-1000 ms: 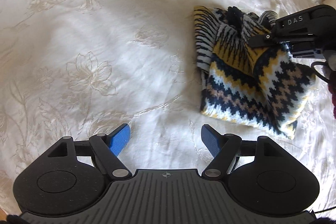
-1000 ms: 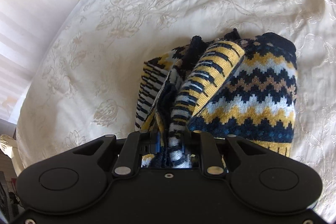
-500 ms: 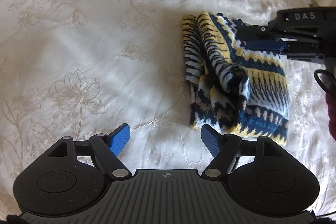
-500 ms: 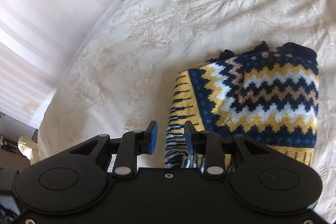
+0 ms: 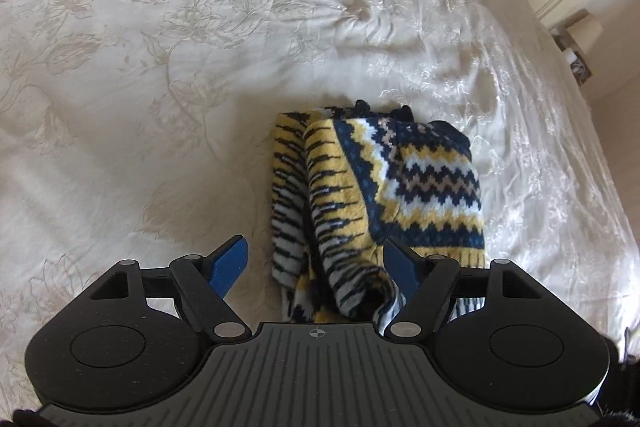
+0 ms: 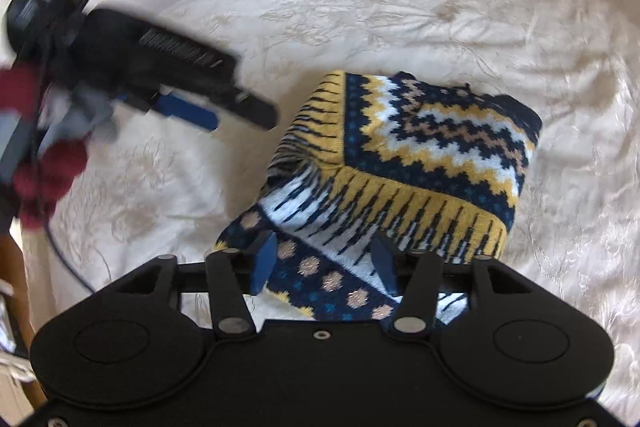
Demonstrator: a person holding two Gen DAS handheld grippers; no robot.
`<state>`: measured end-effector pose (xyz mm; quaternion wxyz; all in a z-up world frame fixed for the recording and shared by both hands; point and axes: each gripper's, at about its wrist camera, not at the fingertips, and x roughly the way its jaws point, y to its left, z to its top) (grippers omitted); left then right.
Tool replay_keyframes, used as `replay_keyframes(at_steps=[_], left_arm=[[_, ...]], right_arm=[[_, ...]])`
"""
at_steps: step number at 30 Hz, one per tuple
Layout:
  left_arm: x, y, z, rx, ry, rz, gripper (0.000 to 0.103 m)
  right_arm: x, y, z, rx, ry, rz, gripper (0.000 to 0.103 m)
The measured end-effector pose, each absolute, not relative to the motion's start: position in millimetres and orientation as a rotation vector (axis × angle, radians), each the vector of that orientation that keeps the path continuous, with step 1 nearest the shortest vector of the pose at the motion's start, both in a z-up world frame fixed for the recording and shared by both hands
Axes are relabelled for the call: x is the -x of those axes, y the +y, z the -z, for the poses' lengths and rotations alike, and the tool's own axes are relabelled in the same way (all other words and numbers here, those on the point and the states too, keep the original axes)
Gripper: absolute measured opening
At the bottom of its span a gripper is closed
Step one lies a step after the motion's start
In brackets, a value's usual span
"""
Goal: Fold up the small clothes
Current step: 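Grasp the other side edge with the left tool while the right tool holds the fold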
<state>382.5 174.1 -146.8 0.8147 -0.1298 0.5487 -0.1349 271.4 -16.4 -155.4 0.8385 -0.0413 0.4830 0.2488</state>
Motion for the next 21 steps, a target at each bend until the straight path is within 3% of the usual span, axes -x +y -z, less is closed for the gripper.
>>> replay_keyframes(at_steps=[8, 10, 11, 12, 13, 21], left_arm=[[-400, 162, 155, 0.305, 1.241, 0.343, 0.073], [-400, 162, 158, 0.309, 1.265, 0.354, 0.073], [-400, 161, 161, 0.317, 1.278, 0.360, 0.073], [-400, 160, 163, 0.327, 1.291, 0.365, 0.073], [-401, 160, 166, 0.344, 1.306, 0.370, 0.073], [-416, 147, 186, 0.415, 1.342, 0.404, 0.073]], right_arm=[[-242, 54, 179, 0.447, 0.898, -0.628, 0.068], [-243, 65, 188, 0.529, 0.889, -0.619, 0.059], [-245, 67, 190, 0.545, 0.890, -0.622, 0.045], [-248, 66, 190, 0.534, 0.897, -0.625, 0.025], [-252, 62, 188, 0.498, 0.899, -0.618, 0.019], [-263, 26, 156, 0.262, 0.884, -0.599, 0.018]])
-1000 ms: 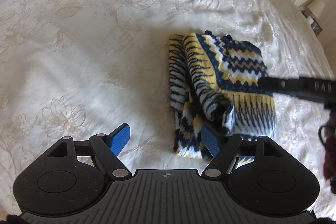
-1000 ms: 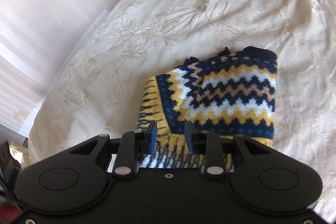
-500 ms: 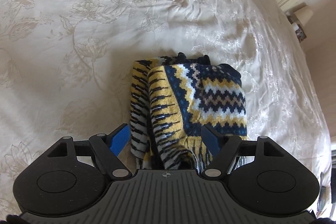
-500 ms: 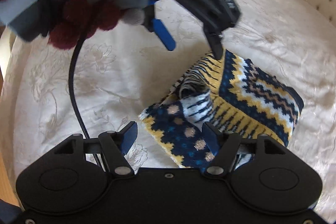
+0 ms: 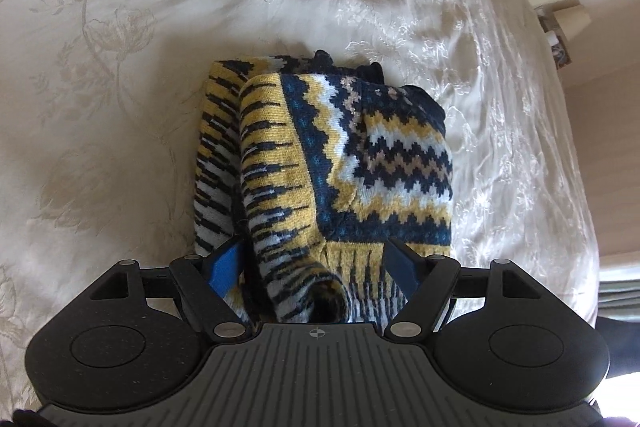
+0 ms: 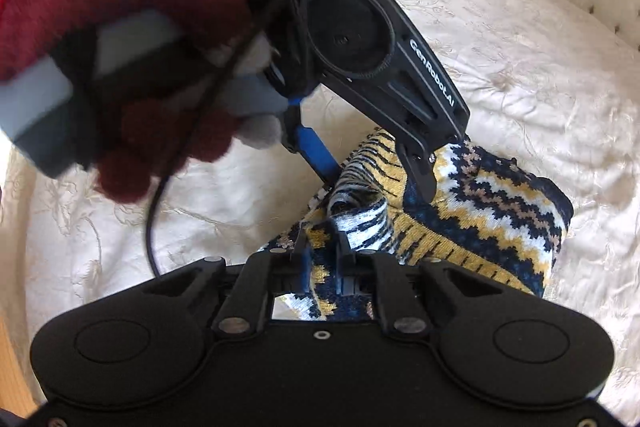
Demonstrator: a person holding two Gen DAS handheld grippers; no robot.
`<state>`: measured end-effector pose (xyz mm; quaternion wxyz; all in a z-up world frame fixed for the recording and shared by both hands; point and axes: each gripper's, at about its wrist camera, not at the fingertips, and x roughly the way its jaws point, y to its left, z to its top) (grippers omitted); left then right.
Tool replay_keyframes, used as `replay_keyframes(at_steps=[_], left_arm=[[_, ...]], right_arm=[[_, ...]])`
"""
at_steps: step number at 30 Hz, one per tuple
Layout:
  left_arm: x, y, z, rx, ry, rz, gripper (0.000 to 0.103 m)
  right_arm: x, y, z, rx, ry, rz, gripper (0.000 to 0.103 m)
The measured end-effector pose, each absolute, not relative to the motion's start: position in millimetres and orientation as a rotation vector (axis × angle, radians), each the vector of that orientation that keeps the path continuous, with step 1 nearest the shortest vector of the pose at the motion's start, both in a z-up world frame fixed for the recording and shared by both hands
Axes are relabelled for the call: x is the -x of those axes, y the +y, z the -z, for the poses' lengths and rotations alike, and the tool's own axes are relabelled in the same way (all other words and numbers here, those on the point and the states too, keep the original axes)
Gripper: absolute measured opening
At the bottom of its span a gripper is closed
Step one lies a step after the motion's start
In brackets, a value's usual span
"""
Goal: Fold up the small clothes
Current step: 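Grasp the other side edge with the left tool while the right tool holds the fold, then fold the held side edge over the first fold with the left tool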
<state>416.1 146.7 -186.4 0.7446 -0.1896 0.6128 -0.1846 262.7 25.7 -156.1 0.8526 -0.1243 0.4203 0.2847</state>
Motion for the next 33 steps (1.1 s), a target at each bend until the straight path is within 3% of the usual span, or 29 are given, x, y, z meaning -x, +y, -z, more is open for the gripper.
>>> replay_keyframes(at_steps=[4, 5, 6, 8, 15, 20, 25, 27, 29, 33], left_arm=[[-428, 140, 192, 0.407, 1.320, 0.387, 0.070], [-430, 139, 192, 0.390, 1.303, 0.387, 0.059], [-431, 137, 192, 0.368, 1.284, 0.392, 0.040], [-432, 138, 192, 0.317, 1.253, 0.379, 0.011], [-416, 156, 150, 0.256, 1.075, 0.430, 0.011], [-424, 172, 183, 0.260, 1.181, 0.347, 0.011], [-424, 175, 202, 0.249, 1.195, 0.292, 0.026], [-422, 180, 198, 0.276, 1.174, 0.296, 0.031], [-418, 186, 190, 0.287, 1.137, 0.293, 0.034], [-407, 197, 167, 0.311, 1.034, 0.291, 0.057]], right_arm=[[-262, 23, 158, 0.234, 0.897, -0.599, 0.018], [-262, 23, 159, 0.226, 0.902, -0.598, 0.018], [-262, 23, 159, 0.219, 0.905, -0.596, 0.018], [-261, 23, 159, 0.209, 0.906, -0.593, 0.018], [-263, 23, 141, 0.117, 0.860, -0.601, 0.018], [-278, 55, 174, 0.172, 0.955, -0.668, 0.018], [-282, 70, 203, 0.215, 1.050, -0.714, 0.040], [-279, 61, 193, 0.174, 1.022, -0.739, 0.062], [-275, 45, 182, 0.111, 0.997, -0.748, 0.075], [-272, -3, 165, -0.013, 0.971, -0.670, 0.078]])
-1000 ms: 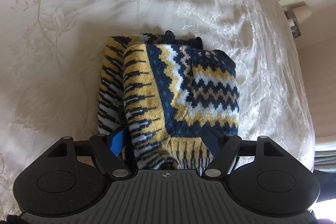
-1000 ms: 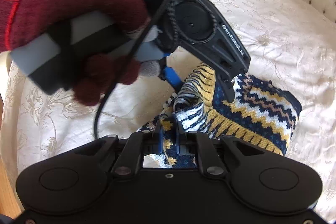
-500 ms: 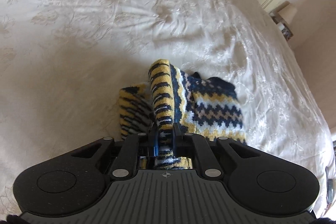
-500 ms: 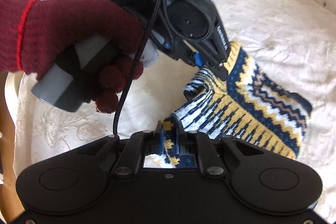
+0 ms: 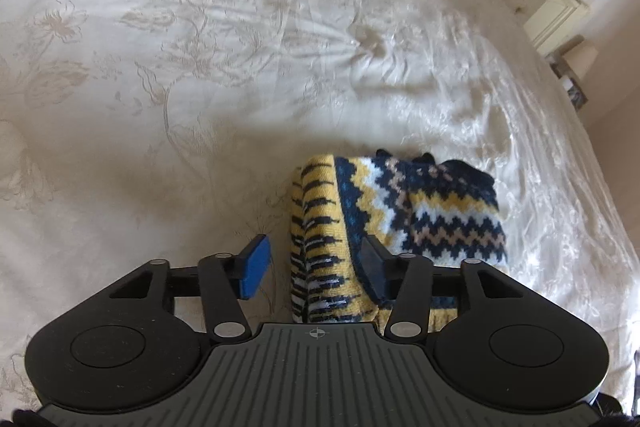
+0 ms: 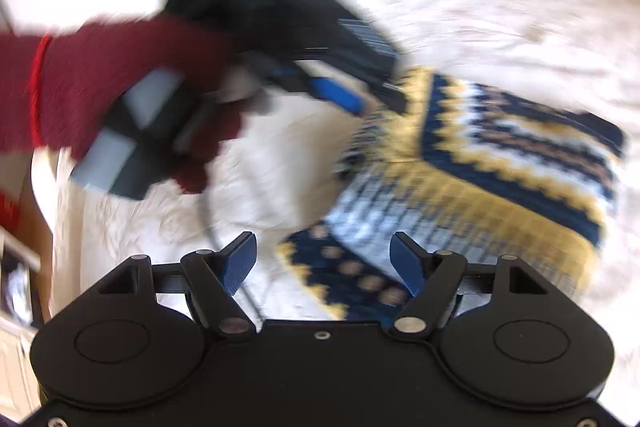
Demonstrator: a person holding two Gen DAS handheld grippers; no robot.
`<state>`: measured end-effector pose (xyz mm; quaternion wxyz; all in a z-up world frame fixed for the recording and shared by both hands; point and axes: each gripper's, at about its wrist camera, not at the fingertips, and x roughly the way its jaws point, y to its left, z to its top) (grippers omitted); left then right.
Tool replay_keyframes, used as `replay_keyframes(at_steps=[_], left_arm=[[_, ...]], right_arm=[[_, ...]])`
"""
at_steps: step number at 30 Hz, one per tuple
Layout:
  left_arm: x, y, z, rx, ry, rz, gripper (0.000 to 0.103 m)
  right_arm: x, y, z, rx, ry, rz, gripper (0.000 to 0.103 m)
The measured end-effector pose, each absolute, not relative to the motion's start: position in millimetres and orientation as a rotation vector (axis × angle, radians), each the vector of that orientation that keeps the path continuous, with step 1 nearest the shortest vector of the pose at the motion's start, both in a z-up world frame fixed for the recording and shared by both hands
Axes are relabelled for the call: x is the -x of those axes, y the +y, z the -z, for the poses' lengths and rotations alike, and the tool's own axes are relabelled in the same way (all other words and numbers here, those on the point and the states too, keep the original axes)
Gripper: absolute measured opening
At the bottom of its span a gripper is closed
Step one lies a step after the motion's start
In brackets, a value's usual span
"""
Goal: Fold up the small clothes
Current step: 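Fold the held side edge over the first fold with the left tool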
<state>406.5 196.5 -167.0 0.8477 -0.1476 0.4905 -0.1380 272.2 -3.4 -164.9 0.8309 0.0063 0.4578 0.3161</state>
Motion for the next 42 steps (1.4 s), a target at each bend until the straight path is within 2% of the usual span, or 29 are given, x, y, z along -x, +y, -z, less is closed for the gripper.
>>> replay_keyframes(at_steps=[3, 4, 8, 14, 23, 29, 32, 34, 35, 36, 37, 38, 39, 42], left_arm=[[-397, 200, 159, 0.345, 1.022, 0.318, 0.069], [-393, 199, 159, 0.353, 1.035, 0.337, 0.070], [-375, 193, 171, 0.362, 1.092, 0.369, 0.071], [-351, 187, 199, 0.409, 1.183, 0.367, 0.071], [-367, 169, 231, 0.432, 1.243, 0.423, 0.071], [-380, 167, 248, 0.529, 1.264, 0.453, 0.082], [-384, 169, 255, 0.596, 1.266, 0.472, 0.093], [-385, 170, 259, 0.642, 1.272, 0.498, 0.095], [-386, 171, 260, 0.663, 1.277, 0.519, 0.092], [-388, 171, 262, 0.700, 1.285, 0.557, 0.077], [-389, 172, 264, 0.726, 1.293, 0.580, 0.067], [-390, 169, 264, 0.724, 1.298, 0.582, 0.053], [-388, 168, 261, 0.703, 1.295, 0.592, 0.050], [-383, 163, 252, 0.694, 1.268, 0.642, 0.050]], right_arm=[[-282, -44, 161, -0.144, 0.969, -0.562, 0.085], [-285, -61, 161, -0.198, 0.969, -0.515, 0.086], [-302, -108, 170, -0.344, 0.983, -0.373, 0.094], [-337, -163, 195, -0.527, 1.025, -0.293, 0.095], [-373, -169, 244, -0.697, 1.106, -0.386, 0.095], [-388, -159, 273, -0.782, 1.173, -0.450, 0.096], [-391, -155, 281, -0.829, 1.176, -0.479, 0.099], [-392, -155, 285, -0.871, 1.169, -0.492, 0.099], [-392, -154, 286, -0.889, 1.169, -0.498, 0.096], [-391, -154, 286, -0.898, 1.171, -0.502, 0.084], [-391, -153, 284, -0.883, 1.181, -0.493, 0.075], [-389, -151, 281, -0.849, 1.191, -0.480, 0.059], [-387, -151, 276, -0.821, 1.193, -0.472, 0.054], [-380, -153, 261, -0.820, 1.178, -0.453, 0.050]])
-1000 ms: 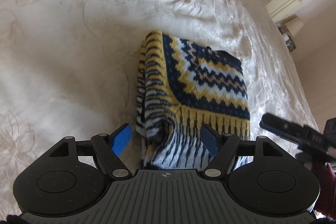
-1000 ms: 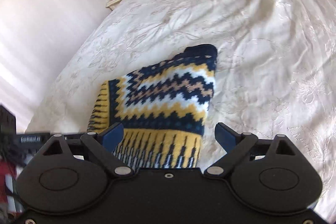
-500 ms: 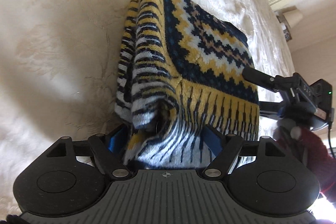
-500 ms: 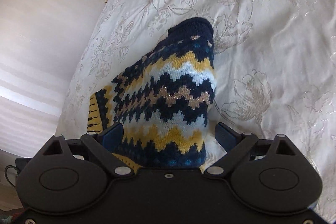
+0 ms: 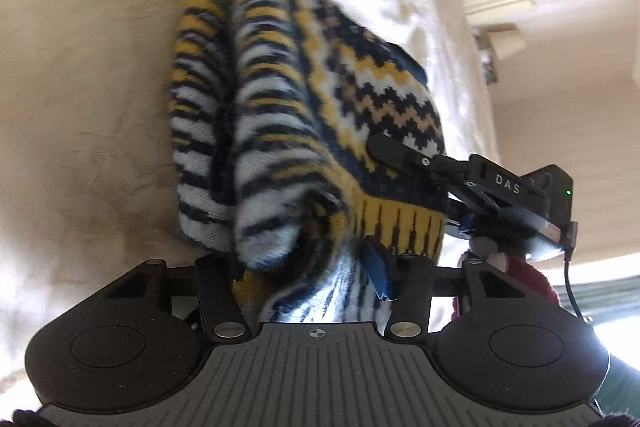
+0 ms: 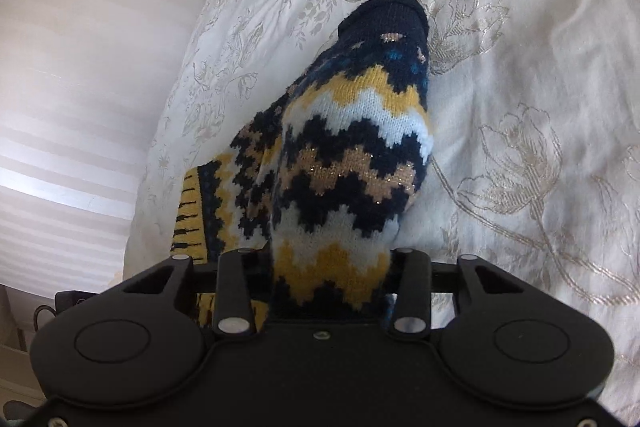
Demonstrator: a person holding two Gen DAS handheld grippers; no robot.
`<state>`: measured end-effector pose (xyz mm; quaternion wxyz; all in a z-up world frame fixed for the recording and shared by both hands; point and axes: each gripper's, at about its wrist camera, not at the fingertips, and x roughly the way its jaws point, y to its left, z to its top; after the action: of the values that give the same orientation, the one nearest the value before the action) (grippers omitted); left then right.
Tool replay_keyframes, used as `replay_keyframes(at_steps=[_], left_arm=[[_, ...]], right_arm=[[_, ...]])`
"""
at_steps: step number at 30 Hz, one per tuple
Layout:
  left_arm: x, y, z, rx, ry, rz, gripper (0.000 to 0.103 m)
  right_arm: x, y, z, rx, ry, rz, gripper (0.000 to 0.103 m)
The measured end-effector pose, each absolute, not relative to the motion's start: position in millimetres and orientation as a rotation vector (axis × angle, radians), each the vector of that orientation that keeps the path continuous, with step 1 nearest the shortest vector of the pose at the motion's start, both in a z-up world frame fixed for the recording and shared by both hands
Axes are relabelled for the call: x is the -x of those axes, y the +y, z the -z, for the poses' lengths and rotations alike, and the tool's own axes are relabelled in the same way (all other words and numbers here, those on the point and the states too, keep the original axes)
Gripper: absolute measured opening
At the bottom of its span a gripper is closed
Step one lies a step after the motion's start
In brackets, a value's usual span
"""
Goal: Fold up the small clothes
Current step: 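Fold the held side edge over the first fold with the left tool, then open both tools and smooth the folded sweater bundle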
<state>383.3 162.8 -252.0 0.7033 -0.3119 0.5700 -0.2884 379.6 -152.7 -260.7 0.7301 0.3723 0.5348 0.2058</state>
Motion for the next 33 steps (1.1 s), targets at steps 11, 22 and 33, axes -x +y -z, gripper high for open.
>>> replay_keyframes(at_steps=[11, 22, 33], left_arm=[[-303, 104, 212, 0.657, 1.263, 0.805, 0.050], [-186, 50, 237, 0.443, 1.348, 0.575, 0.050], [-147, 46, 188, 0.295, 1.195, 0.412, 0.052]], right_arm=[[-284, -192, 188, -0.811, 1.119, -0.422, 0.049], [-177, -250, 199, -0.626, 1.257, -0.301, 0.071], [-119, -287, 188, -0.592, 1.170, -0.238, 0.089]])
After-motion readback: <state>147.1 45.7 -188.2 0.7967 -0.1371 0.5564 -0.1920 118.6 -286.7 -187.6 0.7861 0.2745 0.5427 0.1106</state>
